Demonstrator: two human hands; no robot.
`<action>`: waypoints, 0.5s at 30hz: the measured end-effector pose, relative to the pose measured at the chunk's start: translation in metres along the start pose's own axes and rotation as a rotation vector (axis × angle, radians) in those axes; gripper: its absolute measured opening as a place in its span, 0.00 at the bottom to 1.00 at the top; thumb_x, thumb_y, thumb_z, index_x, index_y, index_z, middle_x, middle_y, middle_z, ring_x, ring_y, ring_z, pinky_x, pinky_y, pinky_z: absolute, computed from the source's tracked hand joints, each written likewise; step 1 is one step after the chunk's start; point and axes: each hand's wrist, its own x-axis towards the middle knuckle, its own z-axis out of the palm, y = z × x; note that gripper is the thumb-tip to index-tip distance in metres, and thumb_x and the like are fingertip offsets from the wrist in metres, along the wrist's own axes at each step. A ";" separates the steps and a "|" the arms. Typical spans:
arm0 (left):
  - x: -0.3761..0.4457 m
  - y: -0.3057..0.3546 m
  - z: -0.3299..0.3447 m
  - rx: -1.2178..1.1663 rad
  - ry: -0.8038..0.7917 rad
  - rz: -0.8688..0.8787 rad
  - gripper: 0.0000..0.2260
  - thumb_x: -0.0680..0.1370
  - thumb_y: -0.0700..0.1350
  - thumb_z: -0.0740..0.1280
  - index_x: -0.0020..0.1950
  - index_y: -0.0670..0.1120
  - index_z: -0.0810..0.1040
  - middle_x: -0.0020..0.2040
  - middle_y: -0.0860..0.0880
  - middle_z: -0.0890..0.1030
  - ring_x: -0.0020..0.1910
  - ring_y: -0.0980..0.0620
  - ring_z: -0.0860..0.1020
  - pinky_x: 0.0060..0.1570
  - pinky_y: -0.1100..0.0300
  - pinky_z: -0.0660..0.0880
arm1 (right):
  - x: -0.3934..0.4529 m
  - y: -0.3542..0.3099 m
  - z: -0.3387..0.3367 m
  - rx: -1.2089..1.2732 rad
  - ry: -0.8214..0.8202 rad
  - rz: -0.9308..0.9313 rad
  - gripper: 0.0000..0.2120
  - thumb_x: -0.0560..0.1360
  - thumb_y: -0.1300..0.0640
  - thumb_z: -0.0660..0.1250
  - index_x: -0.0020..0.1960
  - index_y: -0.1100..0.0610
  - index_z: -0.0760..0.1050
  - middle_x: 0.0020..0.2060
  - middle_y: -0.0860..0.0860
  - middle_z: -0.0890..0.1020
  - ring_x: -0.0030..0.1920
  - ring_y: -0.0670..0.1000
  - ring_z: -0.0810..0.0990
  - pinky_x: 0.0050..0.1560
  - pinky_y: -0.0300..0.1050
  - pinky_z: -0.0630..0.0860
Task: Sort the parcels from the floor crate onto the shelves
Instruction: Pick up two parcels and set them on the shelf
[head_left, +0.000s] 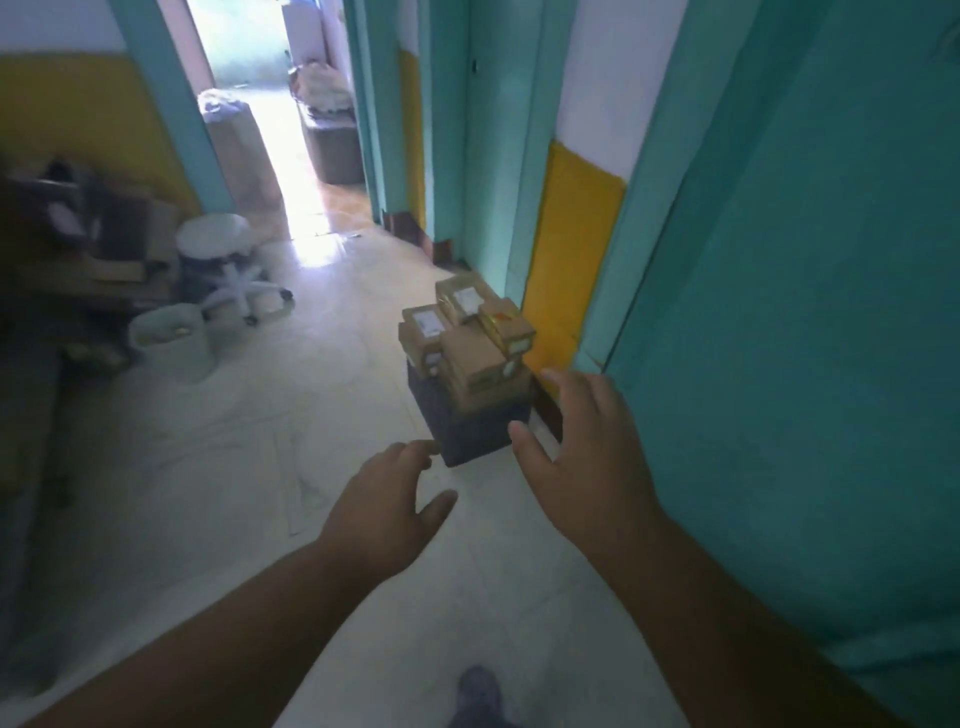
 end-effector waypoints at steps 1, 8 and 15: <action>0.018 -0.009 -0.008 0.002 0.007 -0.025 0.25 0.78 0.59 0.66 0.73 0.54 0.68 0.65 0.52 0.76 0.60 0.53 0.75 0.59 0.55 0.76 | 0.027 -0.005 0.011 -0.001 -0.019 -0.017 0.24 0.77 0.47 0.69 0.69 0.54 0.70 0.62 0.54 0.74 0.62 0.55 0.73 0.59 0.50 0.73; 0.149 -0.086 -0.052 0.021 0.042 -0.121 0.26 0.78 0.59 0.66 0.73 0.54 0.67 0.66 0.53 0.75 0.61 0.53 0.74 0.60 0.57 0.74 | 0.187 -0.041 0.101 -0.015 -0.120 -0.095 0.24 0.78 0.46 0.67 0.70 0.52 0.68 0.66 0.53 0.72 0.65 0.55 0.71 0.64 0.55 0.74; 0.317 -0.154 -0.072 0.021 -0.072 -0.034 0.24 0.78 0.58 0.65 0.73 0.56 0.66 0.67 0.53 0.75 0.61 0.52 0.75 0.60 0.55 0.76 | 0.309 -0.043 0.186 -0.067 -0.093 0.051 0.24 0.78 0.47 0.66 0.71 0.54 0.68 0.64 0.54 0.73 0.63 0.54 0.72 0.62 0.53 0.75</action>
